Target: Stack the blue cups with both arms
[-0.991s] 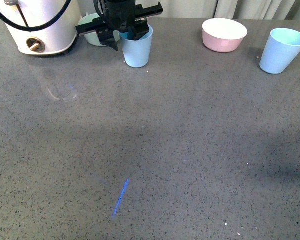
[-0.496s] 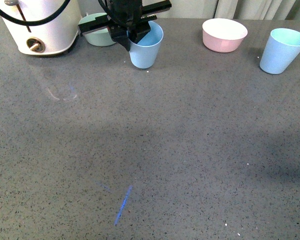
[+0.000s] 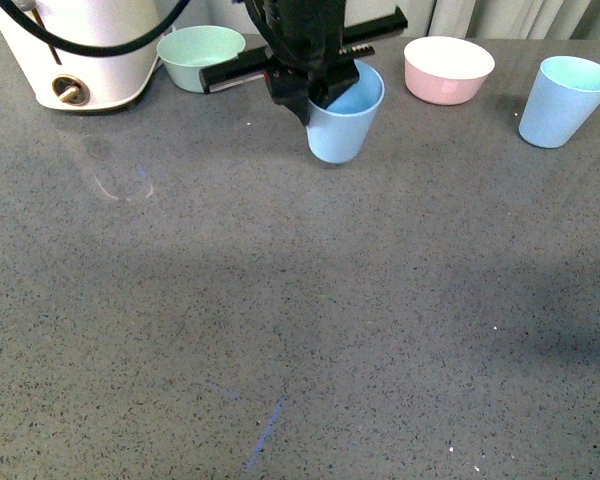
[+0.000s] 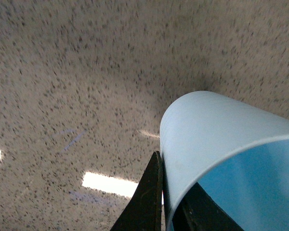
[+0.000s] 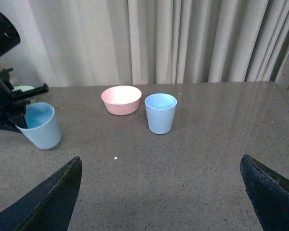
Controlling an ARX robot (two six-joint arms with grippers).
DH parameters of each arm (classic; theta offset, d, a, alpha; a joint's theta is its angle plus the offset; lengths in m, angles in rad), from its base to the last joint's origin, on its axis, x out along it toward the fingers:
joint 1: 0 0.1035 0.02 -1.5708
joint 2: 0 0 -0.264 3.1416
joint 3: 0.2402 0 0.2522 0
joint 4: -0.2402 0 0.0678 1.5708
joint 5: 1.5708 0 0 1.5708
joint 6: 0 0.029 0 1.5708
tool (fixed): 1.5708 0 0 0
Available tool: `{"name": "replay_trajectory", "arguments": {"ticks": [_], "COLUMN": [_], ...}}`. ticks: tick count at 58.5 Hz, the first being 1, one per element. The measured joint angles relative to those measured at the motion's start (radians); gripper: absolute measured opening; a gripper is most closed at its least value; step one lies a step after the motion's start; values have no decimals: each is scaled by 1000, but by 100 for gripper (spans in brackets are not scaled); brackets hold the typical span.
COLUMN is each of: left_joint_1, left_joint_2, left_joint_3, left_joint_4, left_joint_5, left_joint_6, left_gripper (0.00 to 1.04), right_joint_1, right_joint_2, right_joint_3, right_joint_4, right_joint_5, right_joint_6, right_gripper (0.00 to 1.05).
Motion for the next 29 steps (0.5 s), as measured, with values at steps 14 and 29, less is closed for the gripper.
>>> {"name": "replay_trajectory", "arguments": {"ticks": [14, 29], "left_joint_1": [-41, -56], "left_joint_2": [-47, -58], "left_joint_3": [-133, -154], "left_joint_4": [36, 43], "left_joint_5": [-14, -15], "left_joint_6": [-25, -30], "left_gripper": [2, 2], "right_joint_1": [0, 0], "right_joint_2": [0, 0], "right_joint_3": [0, 0], "right_joint_4": [0, 0], "right_joint_5": [0, 0], "right_joint_6": [0, 0], "right_gripper": [96, 96]}}
